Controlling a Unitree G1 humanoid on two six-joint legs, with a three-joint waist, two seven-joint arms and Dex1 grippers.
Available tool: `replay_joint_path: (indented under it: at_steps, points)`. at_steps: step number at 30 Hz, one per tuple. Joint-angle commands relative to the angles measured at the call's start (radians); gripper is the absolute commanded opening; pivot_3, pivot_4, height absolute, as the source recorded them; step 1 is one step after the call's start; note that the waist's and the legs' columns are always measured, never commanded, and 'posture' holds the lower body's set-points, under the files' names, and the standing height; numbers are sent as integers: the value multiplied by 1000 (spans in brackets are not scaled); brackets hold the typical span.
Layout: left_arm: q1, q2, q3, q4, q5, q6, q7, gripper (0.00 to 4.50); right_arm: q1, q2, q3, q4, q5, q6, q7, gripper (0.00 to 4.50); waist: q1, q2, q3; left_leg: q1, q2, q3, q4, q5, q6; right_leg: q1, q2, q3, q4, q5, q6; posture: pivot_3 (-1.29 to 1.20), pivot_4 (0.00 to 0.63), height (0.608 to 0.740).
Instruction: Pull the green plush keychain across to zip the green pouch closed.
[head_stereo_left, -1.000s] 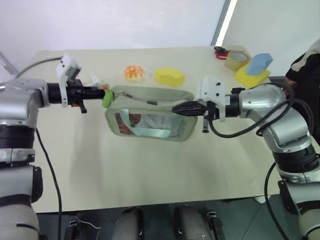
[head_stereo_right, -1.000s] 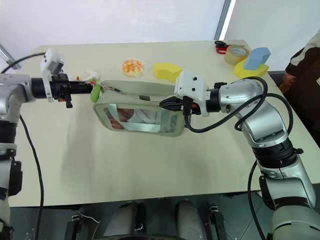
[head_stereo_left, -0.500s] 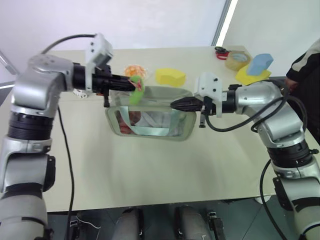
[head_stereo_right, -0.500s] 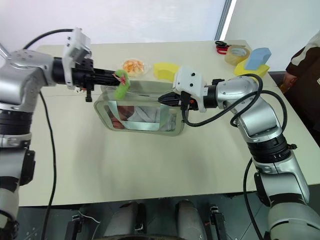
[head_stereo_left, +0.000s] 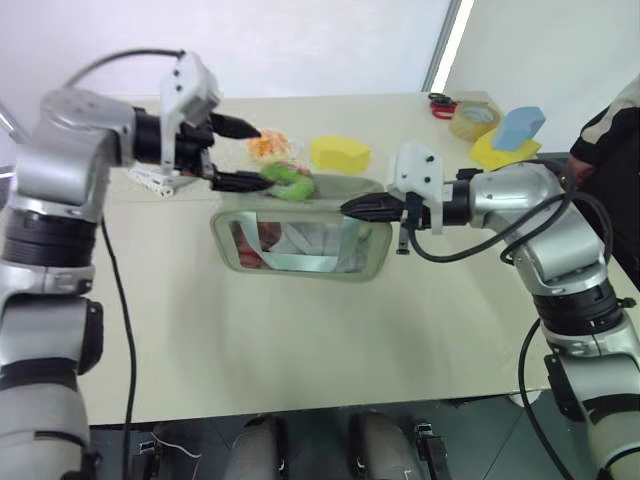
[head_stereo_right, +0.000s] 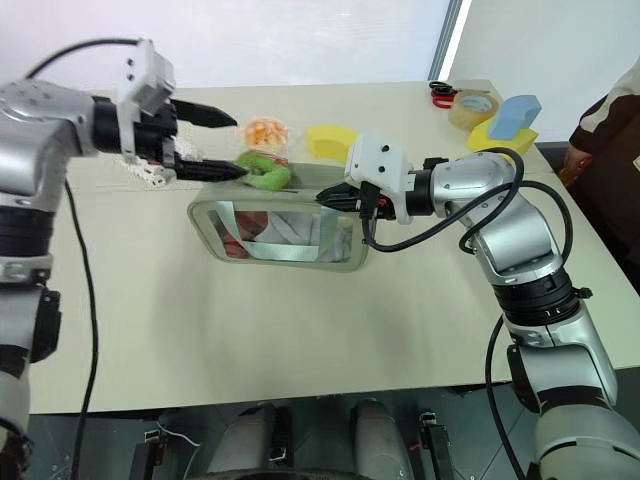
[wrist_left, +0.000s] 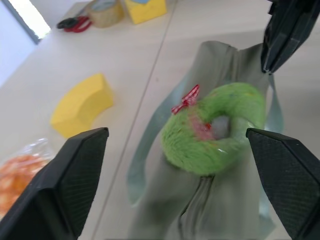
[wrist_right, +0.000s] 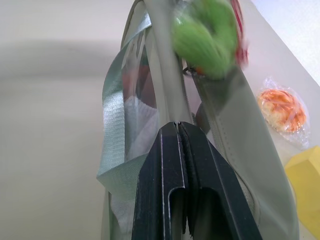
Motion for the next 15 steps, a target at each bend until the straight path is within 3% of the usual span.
replay_joint_path:
  at_steps: [1,10,15]
  points:
    - [-3,69,40,-24,1,-5,-39,4437,-13,0,-13,1,-8,-22,-1,0,-1,0,0,0,0,0,0,0,0,0,0,0,0,0,0,0,150,740]
    - [232,175,79,-291,-90,120,-68,4437,-29,14,-5,52,-21,-62,11,0,0,0,0,0,0,-1,0,0,0,0,0,1,0,0,0,0,150,740]
    - [307,148,83,-333,-86,121,14,4437,-35,19,-4,66,-26,-72,15,0,2,0,0,0,0,-1,0,0,0,0,0,1,0,0,0,0,150,740]
